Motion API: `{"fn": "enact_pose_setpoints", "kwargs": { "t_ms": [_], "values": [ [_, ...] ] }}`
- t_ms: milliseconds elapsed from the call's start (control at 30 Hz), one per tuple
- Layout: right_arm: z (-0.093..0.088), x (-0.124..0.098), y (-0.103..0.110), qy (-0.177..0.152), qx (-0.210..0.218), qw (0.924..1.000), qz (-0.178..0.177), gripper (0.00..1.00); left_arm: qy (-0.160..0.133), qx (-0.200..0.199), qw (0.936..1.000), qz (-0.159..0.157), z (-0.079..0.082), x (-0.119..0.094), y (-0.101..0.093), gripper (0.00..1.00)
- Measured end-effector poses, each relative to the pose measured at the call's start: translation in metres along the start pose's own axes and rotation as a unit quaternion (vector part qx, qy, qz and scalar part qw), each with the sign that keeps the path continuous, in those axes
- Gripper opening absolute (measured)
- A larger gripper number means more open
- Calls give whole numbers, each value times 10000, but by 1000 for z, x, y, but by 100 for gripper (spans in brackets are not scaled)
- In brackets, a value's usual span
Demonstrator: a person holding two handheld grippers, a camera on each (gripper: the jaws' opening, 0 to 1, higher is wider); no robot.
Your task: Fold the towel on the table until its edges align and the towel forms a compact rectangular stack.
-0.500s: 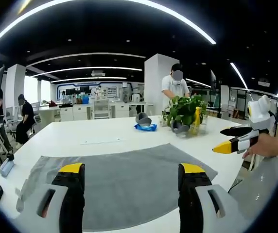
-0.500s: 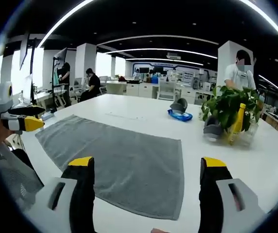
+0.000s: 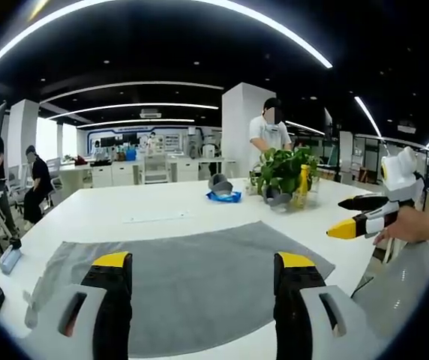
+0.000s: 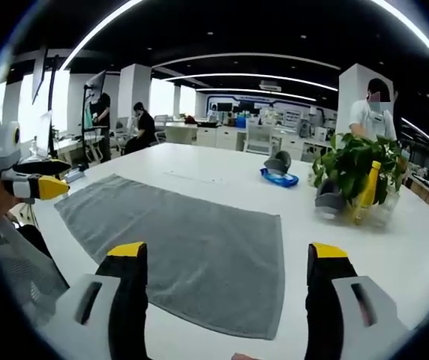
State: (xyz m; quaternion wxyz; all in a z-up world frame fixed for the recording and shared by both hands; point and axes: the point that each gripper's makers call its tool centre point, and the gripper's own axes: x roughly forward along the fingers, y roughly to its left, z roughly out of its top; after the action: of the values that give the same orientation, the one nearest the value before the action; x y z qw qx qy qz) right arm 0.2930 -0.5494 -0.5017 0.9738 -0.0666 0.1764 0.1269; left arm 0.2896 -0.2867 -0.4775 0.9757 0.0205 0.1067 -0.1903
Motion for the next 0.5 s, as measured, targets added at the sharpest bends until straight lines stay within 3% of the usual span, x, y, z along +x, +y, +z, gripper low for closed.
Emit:
{"fn": "enact_pose_setpoints", "kwargs": {
  "t_ms": [500],
  "values": [
    [-2,0,1,47,35,10000,21,86,3,-8,10000,6,0,0,1,77]
  ]
}}
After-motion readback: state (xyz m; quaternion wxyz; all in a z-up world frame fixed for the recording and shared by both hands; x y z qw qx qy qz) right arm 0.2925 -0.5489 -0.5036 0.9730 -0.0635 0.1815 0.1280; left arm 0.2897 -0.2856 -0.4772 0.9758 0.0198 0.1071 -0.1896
